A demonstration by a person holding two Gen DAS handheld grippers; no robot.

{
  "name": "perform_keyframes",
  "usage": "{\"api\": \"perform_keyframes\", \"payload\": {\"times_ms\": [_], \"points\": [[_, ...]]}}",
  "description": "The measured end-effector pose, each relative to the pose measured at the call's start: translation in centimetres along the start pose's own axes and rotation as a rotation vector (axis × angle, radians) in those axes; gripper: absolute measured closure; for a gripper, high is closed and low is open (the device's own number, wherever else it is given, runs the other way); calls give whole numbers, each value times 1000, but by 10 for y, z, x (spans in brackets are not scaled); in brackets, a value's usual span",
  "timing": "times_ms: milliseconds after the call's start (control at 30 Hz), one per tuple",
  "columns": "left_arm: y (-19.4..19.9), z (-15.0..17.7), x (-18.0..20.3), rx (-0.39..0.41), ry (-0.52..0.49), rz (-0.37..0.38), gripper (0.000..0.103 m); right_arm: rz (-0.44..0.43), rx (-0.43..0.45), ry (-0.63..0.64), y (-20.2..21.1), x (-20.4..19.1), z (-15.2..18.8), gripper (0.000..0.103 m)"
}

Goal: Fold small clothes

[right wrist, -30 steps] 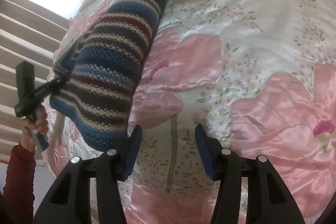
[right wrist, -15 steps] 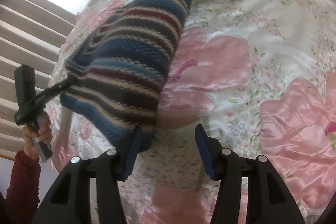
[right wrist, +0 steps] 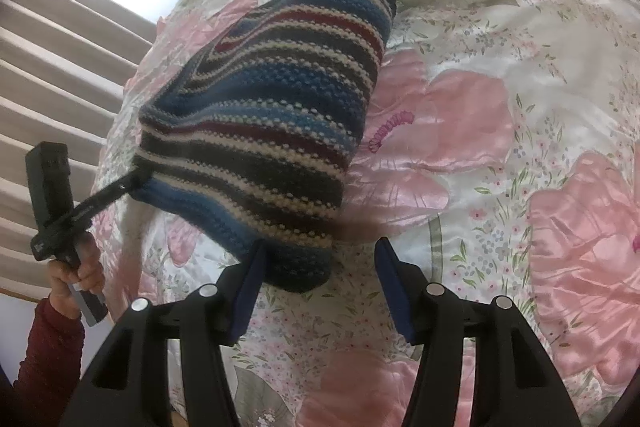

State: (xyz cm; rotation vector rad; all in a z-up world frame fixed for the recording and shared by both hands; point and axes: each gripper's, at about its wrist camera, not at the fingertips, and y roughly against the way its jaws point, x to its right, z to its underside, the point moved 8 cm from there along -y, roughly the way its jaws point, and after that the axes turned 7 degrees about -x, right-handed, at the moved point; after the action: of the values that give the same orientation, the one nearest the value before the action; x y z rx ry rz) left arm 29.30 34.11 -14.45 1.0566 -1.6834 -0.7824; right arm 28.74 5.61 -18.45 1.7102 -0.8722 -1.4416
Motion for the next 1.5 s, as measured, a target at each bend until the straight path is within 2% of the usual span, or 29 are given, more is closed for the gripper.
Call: {"api": "perform_keyframes", "payload": {"times_ms": [67,167,367,467,533,567,733,800,867,933,1133,1167,1200,1267,1333,1367,1433,1500], "points": [[0,4,-10,-7,18,4,96,-1,-3,2,-2,0,-1,46],[-19,14,-27,-47,42,-20,96,-14,-16,-11,-11,-1,-1,46],[-24,13,-26,-35,51,-6,93,-25,-18,-19,-18,-6,-2,46],[-14,14,-20,-27,64,20,78,-55,-25,-29,-22,-9,-3,45],[-12,15,-13,-34,58,48,61,-79,-33,-34,-26,-10,-3,45],[-13,16,-9,-38,47,48,58,-85,-35,-39,-29,-11,-3,44],[-24,13,-1,-65,12,33,31,-130,-52,-72,-48,-9,-4,44],[-33,11,-7,-91,27,-7,27,-146,-58,-80,-54,-9,-5,44],[-39,14,-20,-115,85,-14,27,-164,-60,-89,-58,-9,-6,43],[-39,16,-28,-114,124,15,27,-174,-59,-81,-60,-8,-6,43],[-49,16,-20,-132,127,90,26,-183,-59,-66,-63,-6,-9,43],[-54,15,-18,-143,129,74,26,-180,-60,-61,-63,-5,-9,43],[-57,14,-16,-144,127,71,28,-177,-61,-60,-64,-6,-10,45],[-63,13,-16,-148,141,68,39,-200,-69,-67,-66,-11,-12,57],[-64,13,-16,-153,171,108,62,-201,-67,-72,-67,-16,-13,70],[-64,14,-14,-157,187,141,64,-201,-59,-52,-64,-20,-13,72],[-60,15,-10,-143,190,151,69,-204,-45,-47,-55,-22,-14,78],[-50,16,1,-123,177,177,70,-204,-12,-24,-36,-23,-15,80]]}}
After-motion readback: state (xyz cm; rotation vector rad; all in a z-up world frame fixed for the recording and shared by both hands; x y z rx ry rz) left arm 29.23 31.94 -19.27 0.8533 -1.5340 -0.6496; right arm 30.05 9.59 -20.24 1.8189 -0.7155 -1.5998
